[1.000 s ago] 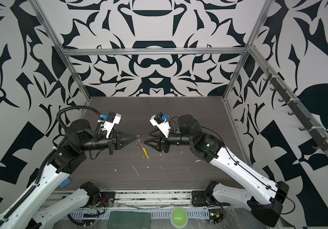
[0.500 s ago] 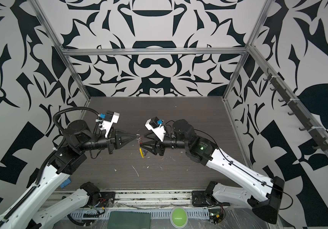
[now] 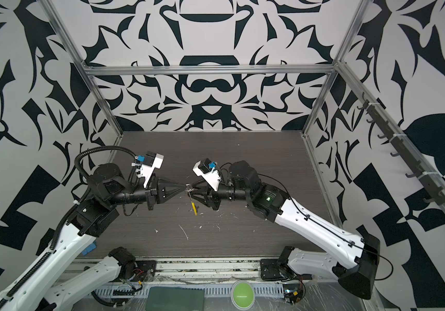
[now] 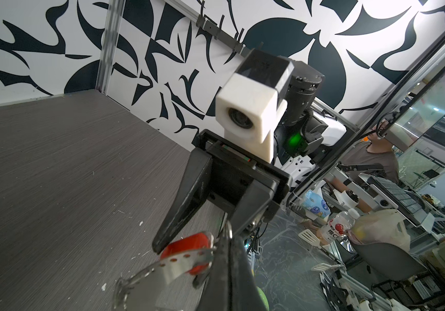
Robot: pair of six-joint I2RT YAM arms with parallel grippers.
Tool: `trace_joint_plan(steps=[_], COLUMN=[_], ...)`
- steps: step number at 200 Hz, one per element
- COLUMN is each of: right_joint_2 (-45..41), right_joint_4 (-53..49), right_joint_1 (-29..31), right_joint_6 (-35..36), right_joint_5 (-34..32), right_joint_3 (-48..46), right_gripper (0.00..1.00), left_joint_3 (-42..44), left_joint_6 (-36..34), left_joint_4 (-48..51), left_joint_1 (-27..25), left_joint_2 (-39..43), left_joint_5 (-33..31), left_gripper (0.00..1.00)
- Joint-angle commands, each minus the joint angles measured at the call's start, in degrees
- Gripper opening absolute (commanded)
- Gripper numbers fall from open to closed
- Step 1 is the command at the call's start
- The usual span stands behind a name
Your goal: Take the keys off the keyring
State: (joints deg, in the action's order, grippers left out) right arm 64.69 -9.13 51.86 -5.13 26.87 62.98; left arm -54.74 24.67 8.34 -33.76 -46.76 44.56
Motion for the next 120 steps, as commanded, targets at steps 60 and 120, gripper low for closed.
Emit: trace_joint_plan(steps=[60, 120], right_joint_2=[-0.9, -1.1], right_joint_4=[0.9, -0.1], right_joint_1=[1.2, 1.7], right_joint_6=[1.9, 2.4], right_joint_5=[1.4, 0.4], right_joint_3=[3.1, 3.2], right_gripper=[0.22, 0.11], left_joint_3=[0.8, 1.4], left_joint_6=[0.2, 1.0], left_joint_4=[-2.1, -3.0], left_joint_1=[-0.2, -0.1], left_joint_2=[1.0, 1.8], left_joint_5=[-0.5, -4.6], left_gripper=[0.00, 0.00])
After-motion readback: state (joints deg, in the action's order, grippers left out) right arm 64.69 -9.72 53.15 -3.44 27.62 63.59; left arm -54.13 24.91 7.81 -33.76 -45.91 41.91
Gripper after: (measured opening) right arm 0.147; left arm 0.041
